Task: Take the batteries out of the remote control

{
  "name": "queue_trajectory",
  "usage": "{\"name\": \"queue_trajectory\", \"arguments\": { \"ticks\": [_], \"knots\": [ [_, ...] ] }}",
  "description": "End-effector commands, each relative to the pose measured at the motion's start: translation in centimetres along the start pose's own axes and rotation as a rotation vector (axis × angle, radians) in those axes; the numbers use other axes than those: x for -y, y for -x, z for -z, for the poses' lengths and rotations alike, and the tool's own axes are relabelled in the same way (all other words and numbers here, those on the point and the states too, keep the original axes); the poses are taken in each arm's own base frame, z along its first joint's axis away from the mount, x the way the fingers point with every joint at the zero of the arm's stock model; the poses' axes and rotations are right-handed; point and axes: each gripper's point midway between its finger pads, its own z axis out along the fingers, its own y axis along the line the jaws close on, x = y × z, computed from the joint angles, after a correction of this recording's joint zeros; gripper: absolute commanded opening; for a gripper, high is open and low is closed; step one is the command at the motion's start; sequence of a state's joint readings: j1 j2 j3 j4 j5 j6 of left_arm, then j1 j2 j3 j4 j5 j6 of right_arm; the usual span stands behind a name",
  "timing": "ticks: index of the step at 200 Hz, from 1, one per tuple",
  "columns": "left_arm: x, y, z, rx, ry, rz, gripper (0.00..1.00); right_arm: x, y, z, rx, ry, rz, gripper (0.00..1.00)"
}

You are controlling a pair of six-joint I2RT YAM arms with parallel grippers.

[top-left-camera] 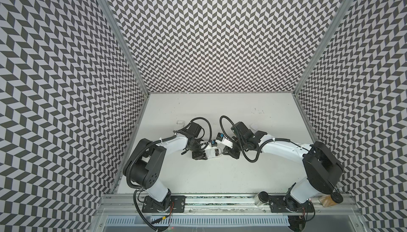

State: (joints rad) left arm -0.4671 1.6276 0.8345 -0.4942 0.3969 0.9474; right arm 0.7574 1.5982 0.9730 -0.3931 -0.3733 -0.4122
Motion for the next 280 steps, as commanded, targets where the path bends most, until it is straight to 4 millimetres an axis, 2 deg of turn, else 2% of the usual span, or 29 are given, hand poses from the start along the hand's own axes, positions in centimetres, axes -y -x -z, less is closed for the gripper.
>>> {"name": "queue_trajectory", "arguments": {
  "ticks": [1, 23, 50, 107, 159, 213, 280],
  "knots": [
    [2.0, -1.1, -0.6, -0.046, -0.081, 0.017, 0.52, 1.5, -0.6, -0.1, -0.019, -0.122, 0.039, 0.00],
    [2.1, -1.1, -0.7, -0.040, -0.085, 0.021, 0.52, 1.2, 0.4, 0.3, 0.052, -0.137, 0.056, 0.00],
    [2.2, -1.0, -0.6, -0.042, -0.087, 0.018, 0.51, -0.4, 1.7, 0.8, 0.114, -0.053, 0.083, 0.00],
    [2.1, -0.9, -0.6, -0.038, -0.089, 0.023, 0.51, -1.9, 2.5, 1.9, 0.153, 0.081, 0.080, 0.00],
    [2.1, -1.0, -0.8, -0.039, -0.090, 0.024, 0.51, -1.4, 1.4, 0.8, 0.123, 0.064, 0.067, 0.00],
    [2.3, -1.2, -0.9, -0.041, -0.091, 0.022, 0.51, 0.0, 1.3, 0.7, 0.110, -0.013, 0.058, 0.00],
    [2.1, -0.9, -0.7, -0.039, -0.089, 0.027, 0.51, -1.6, 0.7, -0.1, 0.085, 0.069, 0.076, 0.00]
  ]
}}
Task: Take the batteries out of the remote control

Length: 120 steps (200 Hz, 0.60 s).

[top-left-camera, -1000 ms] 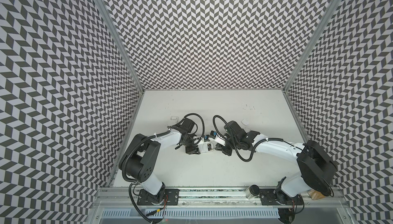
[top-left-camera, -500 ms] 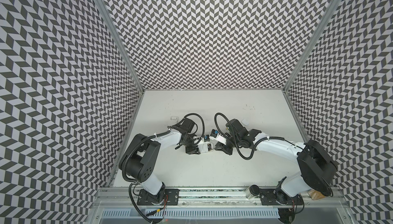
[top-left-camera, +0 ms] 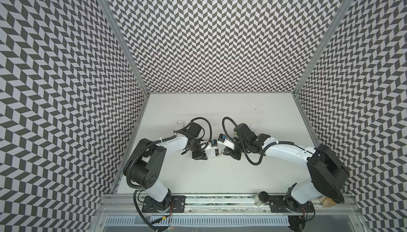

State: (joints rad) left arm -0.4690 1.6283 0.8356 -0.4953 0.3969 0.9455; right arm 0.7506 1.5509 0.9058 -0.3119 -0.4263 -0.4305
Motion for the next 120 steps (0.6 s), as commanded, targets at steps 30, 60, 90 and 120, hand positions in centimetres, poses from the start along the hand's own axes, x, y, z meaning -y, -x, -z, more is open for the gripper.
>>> {"name": "queue_trajectory", "arguments": {
  "ticks": [30, 60, 90, 120],
  "knots": [
    [2.1, -1.0, -0.9, -0.038, -0.088, 0.021, 0.51, -1.5, 0.9, -0.6, 0.036, 0.079, 0.048, 0.00],
    [2.1, -1.0, -0.9, -0.038, -0.090, 0.027, 0.51, -1.5, 0.8, -0.7, 0.027, 0.082, 0.050, 0.00],
    [2.0, -0.9, -0.7, -0.038, -0.088, 0.026, 0.51, -0.7, -0.4, -1.4, -0.025, 0.031, 0.037, 0.00],
    [2.2, -1.2, -1.0, -0.041, -0.095, 0.025, 0.51, 0.5, -0.9, -1.2, -0.047, -0.047, 0.034, 0.00]
  ]
}}
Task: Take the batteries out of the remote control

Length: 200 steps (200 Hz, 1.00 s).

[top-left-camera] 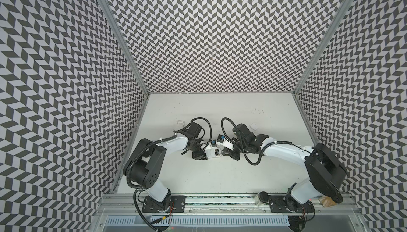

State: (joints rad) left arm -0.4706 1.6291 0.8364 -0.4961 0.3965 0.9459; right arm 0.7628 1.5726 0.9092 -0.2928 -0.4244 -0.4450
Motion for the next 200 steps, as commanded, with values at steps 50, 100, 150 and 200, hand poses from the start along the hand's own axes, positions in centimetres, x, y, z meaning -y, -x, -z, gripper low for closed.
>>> {"name": "queue_trajectory", "arguments": {
  "ticks": [50, 100, 150, 200],
  "knots": [
    [2.1, -1.1, -1.0, -0.039, -0.097, 0.030, 0.51, 0.4, -0.7, -0.2, -0.036, -0.045, 0.021, 0.00],
    [2.0, -1.0, -0.9, -0.037, -0.097, 0.031, 0.51, 2.0, 0.7, 0.2, 0.036, -0.167, 0.025, 0.00],
    [2.2, -1.0, -0.9, -0.035, -0.105, 0.029, 0.51, 3.2, 2.1, 1.5, 0.147, -0.316, 0.065, 0.00],
    [2.2, -1.0, -0.9, -0.037, -0.103, 0.028, 0.51, 1.1, 2.0, 1.5, 0.111, -0.180, 0.091, 0.00]
  ]
}}
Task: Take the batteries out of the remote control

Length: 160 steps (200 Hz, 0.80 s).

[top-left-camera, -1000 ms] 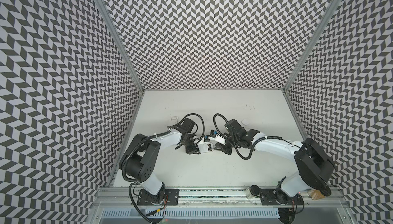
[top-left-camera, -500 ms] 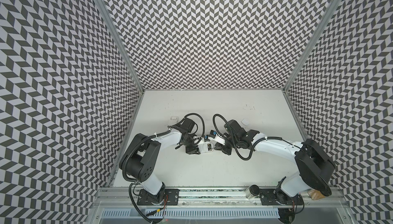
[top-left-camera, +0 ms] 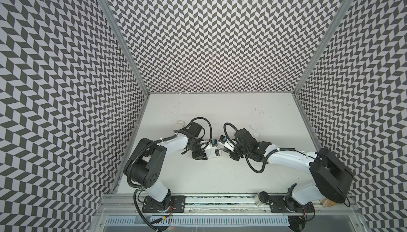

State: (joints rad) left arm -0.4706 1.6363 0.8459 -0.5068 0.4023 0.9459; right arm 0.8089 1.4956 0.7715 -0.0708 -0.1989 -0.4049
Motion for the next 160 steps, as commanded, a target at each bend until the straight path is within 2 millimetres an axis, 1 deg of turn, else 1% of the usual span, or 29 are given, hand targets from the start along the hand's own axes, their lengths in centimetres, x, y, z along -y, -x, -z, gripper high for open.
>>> {"name": "queue_trajectory", "arguments": {
  "ticks": [1, 19, 28, 48, 70, 126, 160],
  "knots": [
    [2.2, -1.1, -0.9, -0.037, -0.094, 0.026, 0.51, -0.6, 2.2, 1.1, 0.052, 0.057, 0.039, 0.00],
    [2.1, -1.1, -1.0, -0.036, -0.093, 0.025, 0.51, -1.5, 1.8, 1.6, 0.027, 0.132, 0.021, 0.00],
    [2.2, -1.1, -1.0, -0.036, -0.096, 0.027, 0.51, -1.8, 1.9, 1.8, 0.026, 0.158, 0.011, 0.00],
    [2.2, -1.1, -1.1, -0.033, -0.097, 0.028, 0.51, -2.5, 1.6, 1.8, 0.009, 0.207, 0.000, 0.00],
    [2.1, -1.0, -1.0, -0.034, -0.094, 0.026, 0.51, -2.6, 1.0, 1.4, -0.017, 0.216, -0.003, 0.00],
    [2.1, -1.2, -1.0, -0.038, -0.091, 0.025, 0.51, -2.1, 0.7, 1.1, -0.046, 0.203, -0.006, 0.00],
    [2.1, -1.1, -0.9, -0.035, -0.092, 0.025, 0.51, -2.2, 0.3, 0.8, -0.065, 0.212, -0.009, 0.00]
  ]
}}
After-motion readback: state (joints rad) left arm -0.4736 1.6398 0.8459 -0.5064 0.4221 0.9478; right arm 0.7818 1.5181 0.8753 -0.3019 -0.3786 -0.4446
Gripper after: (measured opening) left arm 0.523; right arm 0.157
